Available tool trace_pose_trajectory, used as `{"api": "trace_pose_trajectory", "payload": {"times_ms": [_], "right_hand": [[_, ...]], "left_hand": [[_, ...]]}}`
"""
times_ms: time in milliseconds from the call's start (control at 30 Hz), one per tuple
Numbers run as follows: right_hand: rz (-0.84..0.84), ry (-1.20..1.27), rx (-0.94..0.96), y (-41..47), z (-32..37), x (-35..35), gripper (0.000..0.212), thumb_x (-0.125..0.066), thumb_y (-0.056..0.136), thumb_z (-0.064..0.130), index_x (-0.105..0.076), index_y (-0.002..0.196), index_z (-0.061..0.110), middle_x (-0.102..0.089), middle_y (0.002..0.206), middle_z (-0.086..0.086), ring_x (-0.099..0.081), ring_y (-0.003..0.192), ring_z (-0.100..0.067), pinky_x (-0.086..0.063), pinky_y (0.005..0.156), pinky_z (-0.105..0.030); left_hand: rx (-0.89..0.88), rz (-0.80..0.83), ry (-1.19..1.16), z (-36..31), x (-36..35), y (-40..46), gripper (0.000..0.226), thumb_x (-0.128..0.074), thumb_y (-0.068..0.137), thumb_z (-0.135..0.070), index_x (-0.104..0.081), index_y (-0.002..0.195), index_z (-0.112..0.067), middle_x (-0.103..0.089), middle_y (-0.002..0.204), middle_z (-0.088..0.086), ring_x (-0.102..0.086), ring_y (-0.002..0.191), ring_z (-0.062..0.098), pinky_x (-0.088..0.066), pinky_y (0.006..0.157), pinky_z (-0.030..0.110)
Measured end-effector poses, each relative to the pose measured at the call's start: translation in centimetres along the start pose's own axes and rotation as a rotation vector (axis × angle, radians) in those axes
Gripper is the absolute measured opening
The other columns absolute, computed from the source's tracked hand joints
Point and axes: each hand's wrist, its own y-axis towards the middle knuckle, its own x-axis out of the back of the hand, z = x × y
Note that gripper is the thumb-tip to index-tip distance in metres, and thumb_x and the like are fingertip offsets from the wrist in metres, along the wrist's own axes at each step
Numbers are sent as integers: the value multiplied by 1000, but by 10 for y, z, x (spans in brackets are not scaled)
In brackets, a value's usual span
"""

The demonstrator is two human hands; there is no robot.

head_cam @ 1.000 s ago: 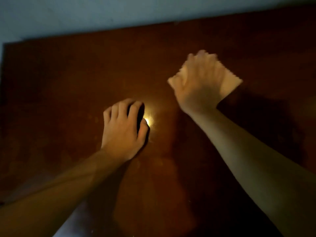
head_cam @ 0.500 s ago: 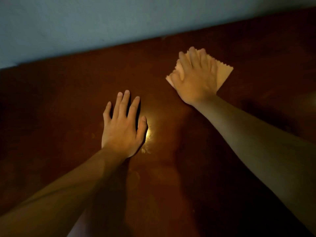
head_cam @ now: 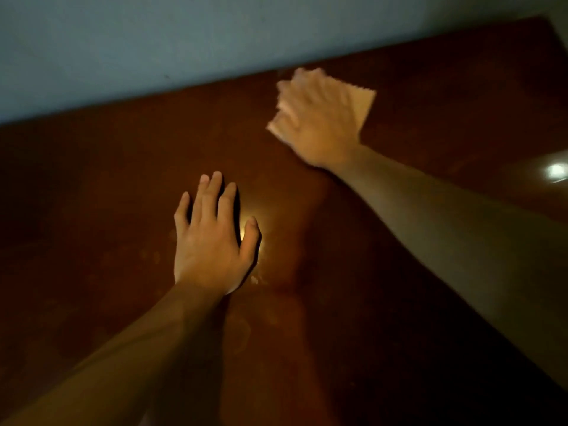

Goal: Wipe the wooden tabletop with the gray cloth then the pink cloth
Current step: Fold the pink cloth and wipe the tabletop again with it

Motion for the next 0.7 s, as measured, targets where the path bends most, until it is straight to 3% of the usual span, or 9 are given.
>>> {"api": "trace_pose_trajectory", "payload": {"times_ms": [100,133,200,267,367,433,567,700], "right_hand": [[47,57,-197,5,-22,-6,61,-30,103,52,-31,159,26,-22,169,-8,-15,156,-33,-13,124,-47],[50,72,-259,11,-14,-6,61,-31,102,52,-31,158,27,-21,169,-7,-13,156,-34,-11,125,-48],[31,94,-308,23,17,-1,60,-36,95,55,-44,147,27,-34,161,-8,-25,150,-35,-19,120,-50],[12,61,-152,23,58,3,54,-40,89,57,-53,133,27,-47,147,-5,-39,137,-32,-29,111,-49],[58,121,89,4,98,-4,59,-35,98,51,-41,151,26,-32,163,-5,-22,152,-32,-18,122,-52],[55,131,134,1,89,-4,64,-28,99,51,-38,155,23,-28,166,-7,-17,155,-32,-14,125,-51],[-9,41,37,4,19,1,76,-16,92,57,-49,147,16,-43,155,-15,-36,145,-39,-25,115,-47],[33,55,-205,-7,-28,-4,63,-25,104,51,-30,159,21,-23,168,-12,-16,156,-36,-13,125,-50]], "left_hand": [[-4,-13,-4,2,-2,0,68,-26,99,-52,-37,151,-9,-25,164,13,-12,155,23,-8,125,50],[-6,-20,-9,2,-2,1,68,-27,100,-51,-37,151,-9,-26,164,13,-12,155,24,-9,124,50],[-10,-31,-14,2,-3,0,66,-28,100,-50,-38,150,-9,-27,163,13,-14,155,24,-11,124,51],[-12,-50,-21,3,-5,0,65,-31,99,-49,-40,149,-9,-30,162,13,-17,154,24,-13,124,50],[-9,-67,-24,4,-6,1,63,-35,99,-48,-43,147,-8,-32,161,13,-21,153,24,-13,124,49],[-9,-74,-27,5,-6,1,63,-34,99,-48,-43,147,-8,-32,161,13,-21,153,24,-14,124,49],[-17,-90,-44,4,-6,1,61,-33,100,-47,-42,147,-10,-33,161,13,-20,153,23,-13,123,49],[-15,-71,-56,4,-4,1,61,-32,100,-47,-42,147,-10,-32,161,13,-18,154,24,-12,124,49]]}}
